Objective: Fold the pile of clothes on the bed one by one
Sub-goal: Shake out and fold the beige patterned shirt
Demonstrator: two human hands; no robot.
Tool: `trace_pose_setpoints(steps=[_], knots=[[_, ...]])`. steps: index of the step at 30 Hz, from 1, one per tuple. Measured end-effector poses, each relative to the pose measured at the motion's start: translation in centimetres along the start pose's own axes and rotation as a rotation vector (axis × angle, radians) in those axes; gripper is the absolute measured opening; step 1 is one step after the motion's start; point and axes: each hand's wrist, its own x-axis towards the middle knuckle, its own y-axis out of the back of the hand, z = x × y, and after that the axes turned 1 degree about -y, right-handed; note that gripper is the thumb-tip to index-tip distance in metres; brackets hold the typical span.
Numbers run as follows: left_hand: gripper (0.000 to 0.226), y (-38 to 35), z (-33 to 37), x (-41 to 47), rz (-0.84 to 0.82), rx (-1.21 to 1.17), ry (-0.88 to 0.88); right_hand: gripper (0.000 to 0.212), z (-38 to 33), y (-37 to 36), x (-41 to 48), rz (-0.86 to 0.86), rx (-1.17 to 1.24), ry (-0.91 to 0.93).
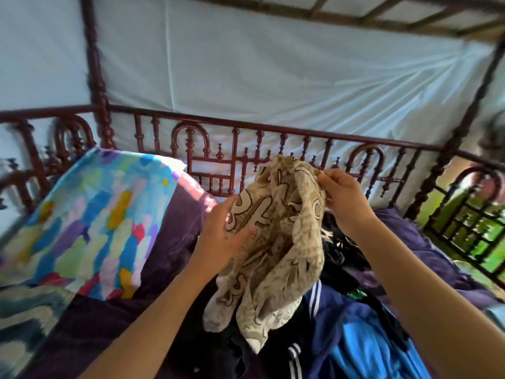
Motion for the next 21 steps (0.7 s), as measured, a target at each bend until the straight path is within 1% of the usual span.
trace_pose_setpoints(steps=[1,2,4,6,8,10,12,13,14,15,17,18,20,21], knots=[[0.058,0.5,0.8,-0.3,0.002,0.005,-0.038,0.025,-0.6,-0.1,-0.5,0.004,0.004,0.014],[0.057,1.1,1.8,-0.6,0.000,0.009,-0.079,0.025,-1.1,-0.3,-1.0,0.000,0.008,0.035],[0.061,2.1,4.2,-0.8,0.011,0.028,-0.200,0.026,-2.6,-1.0,-1.8,-0.011,-0.009,0.085],[0.069,3.2,6.8,-0.7,0.031,0.073,-0.378,0.025,-4.7,-2.0,-2.3,-0.021,-0.039,0.126],[0.068,4.3,9.6,0.0,0.051,0.171,-0.589,0.025,-6.9,-3.2,-2.6,-0.040,-0.041,0.154],[0.055,5.3,12.2,0.9,0.074,0.305,-0.781,0.026,-8.8,-4.4,-3.0,-0.080,-0.023,0.164],[0.030,6.0,13.9,1.8,0.076,0.401,-0.891,0.022,-10.0,-5.5,-3.5,-0.122,-0.085,0.183],[0.019,6.4,14.5,2.2,0.048,0.403,-0.893,0.018,-10.5,-6.0,-3.8,-0.142,-0.156,0.180],[0.013,6.8,14.9,2.4,-0.006,0.362,-0.846,0.018,-10.5,-6.3,-4.2,-0.171,-0.204,0.175],[0.009,7.1,15.2,2.6,-0.059,0.295,-0.763,0.022,-10.3,-6.2,-4.5,-0.202,-0.232,0.160],[0.008,7.7,15.4,2.9,-0.105,0.215,-0.572,0.025,-9.5,-6.1,-5.2,-0.245,-0.203,0.032],[0.016,7.9,15.4,3.1,-0.101,0.228,-0.508,0.022,-9.0,-5.9,-5.8,-0.267,-0.186,-0.016],[0.043,8.1,14.8,3.7,-0.104,0.286,-0.448,0.025,-7.9,-5.4,-7.0,-0.296,-0.203,-0.087],[0.050,8.2,14.4,3.8,-0.117,0.325,-0.422,0.023,-7.3,-5.0,-7.3,-0.312,-0.218,-0.123]])
